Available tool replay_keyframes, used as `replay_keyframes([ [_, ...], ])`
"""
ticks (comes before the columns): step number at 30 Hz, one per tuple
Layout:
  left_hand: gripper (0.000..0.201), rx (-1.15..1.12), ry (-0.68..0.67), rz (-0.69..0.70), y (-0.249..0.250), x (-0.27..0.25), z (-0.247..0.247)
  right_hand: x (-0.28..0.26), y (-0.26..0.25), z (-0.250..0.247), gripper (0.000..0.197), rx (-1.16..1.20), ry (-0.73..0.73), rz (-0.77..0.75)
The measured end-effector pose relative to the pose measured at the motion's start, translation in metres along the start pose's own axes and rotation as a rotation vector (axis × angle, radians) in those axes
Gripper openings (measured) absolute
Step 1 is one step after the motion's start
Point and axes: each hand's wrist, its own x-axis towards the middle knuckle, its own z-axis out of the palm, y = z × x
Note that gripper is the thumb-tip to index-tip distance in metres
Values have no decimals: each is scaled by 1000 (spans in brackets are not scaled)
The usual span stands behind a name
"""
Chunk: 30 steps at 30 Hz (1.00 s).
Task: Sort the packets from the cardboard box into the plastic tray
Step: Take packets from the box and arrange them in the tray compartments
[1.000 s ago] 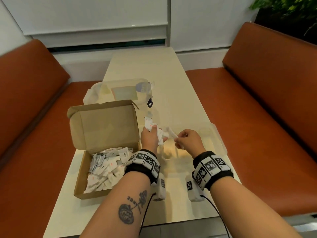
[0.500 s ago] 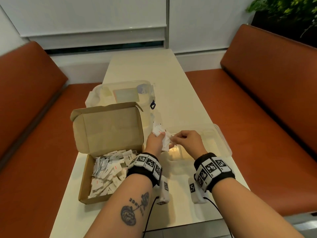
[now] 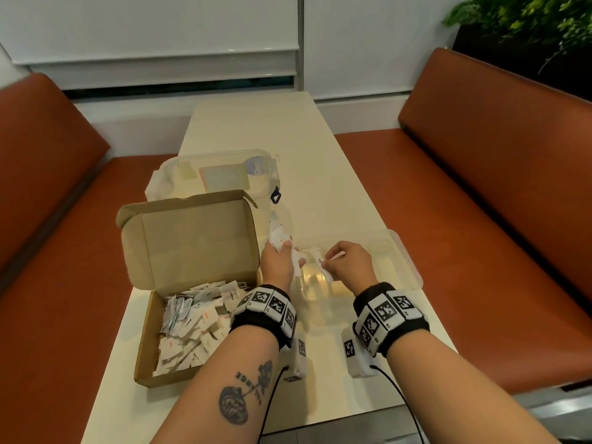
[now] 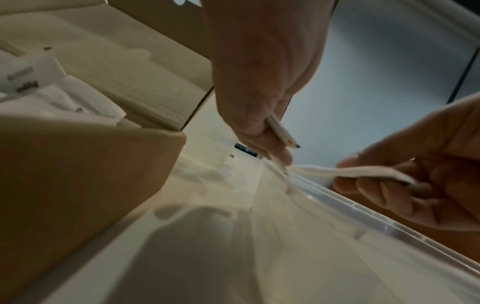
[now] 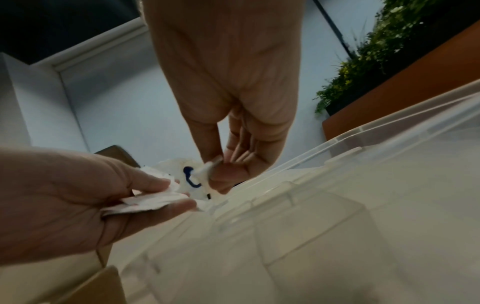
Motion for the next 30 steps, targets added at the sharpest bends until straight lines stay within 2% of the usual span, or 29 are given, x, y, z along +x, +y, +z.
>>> replay_keyframes([
  [7,25,-18,29,52,-7,0,-7,3,2,33,19,-245,-94,-35],
  [12,26,-28,-4,68,-8,0,-8,4,10,49,22,-410,-137,-35],
  [17,26,-25,-16,67,-9,1,-9,6,12,50,26,-479,-198,-43],
  [23,25,-36,-16,57,-10,3,-10,6,10,49,31,-611,-243,-131],
  [30,23,-34,-24,77,-11,4,-10,8,8,49,27,-723,-293,-200],
])
